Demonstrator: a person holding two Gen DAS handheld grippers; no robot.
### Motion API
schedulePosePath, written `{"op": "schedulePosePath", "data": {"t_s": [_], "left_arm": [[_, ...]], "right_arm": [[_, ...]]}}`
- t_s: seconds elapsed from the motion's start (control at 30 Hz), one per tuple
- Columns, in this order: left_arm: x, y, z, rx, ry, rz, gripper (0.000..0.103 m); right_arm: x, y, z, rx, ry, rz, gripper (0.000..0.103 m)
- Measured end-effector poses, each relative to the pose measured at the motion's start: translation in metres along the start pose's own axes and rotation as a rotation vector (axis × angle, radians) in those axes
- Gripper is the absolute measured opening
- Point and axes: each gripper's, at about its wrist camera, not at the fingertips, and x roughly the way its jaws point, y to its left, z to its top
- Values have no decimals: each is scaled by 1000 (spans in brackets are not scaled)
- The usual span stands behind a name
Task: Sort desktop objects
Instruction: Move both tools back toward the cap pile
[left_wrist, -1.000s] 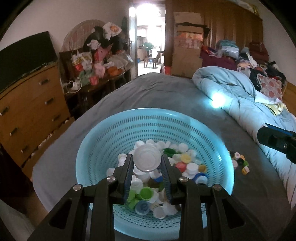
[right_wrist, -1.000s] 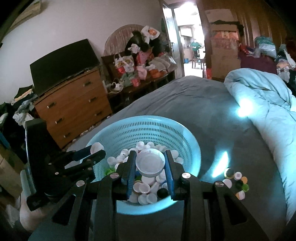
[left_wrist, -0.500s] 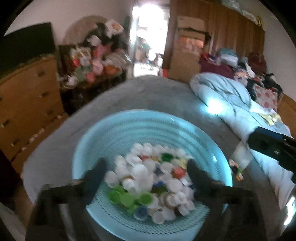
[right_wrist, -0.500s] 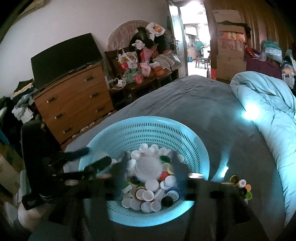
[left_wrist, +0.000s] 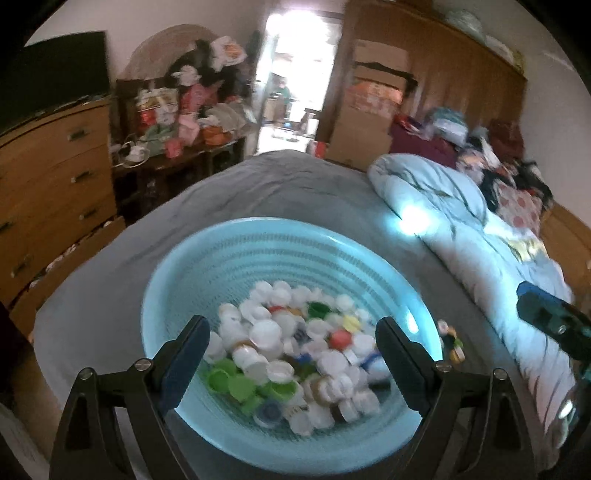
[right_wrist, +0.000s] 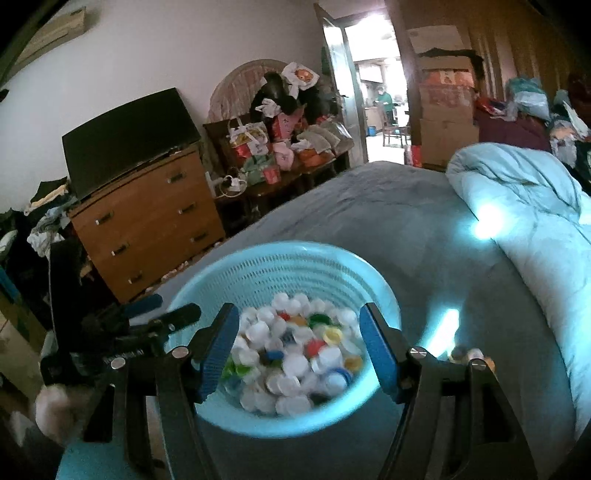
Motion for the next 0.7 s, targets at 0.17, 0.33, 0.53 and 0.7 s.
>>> {"op": "schedulePosePath", "data": {"t_s": [0.17,0.33,0.53,0.7], "left_arm": [[-12,-42,-42,132,34,-80,94],[-9,-81,-71,164,108,-143,94],[17,-148,-101,233,207,-210,94],[72,-212,-119,315,320,-200,94]], "right_arm": [[-27,-49,-87,88,105,-95,66],[-76,-106,-174,271,158,-196,66],[-121,-158,-220,361,150,-293,66],[-127,-198,-220,364,118,-329,66]]}}
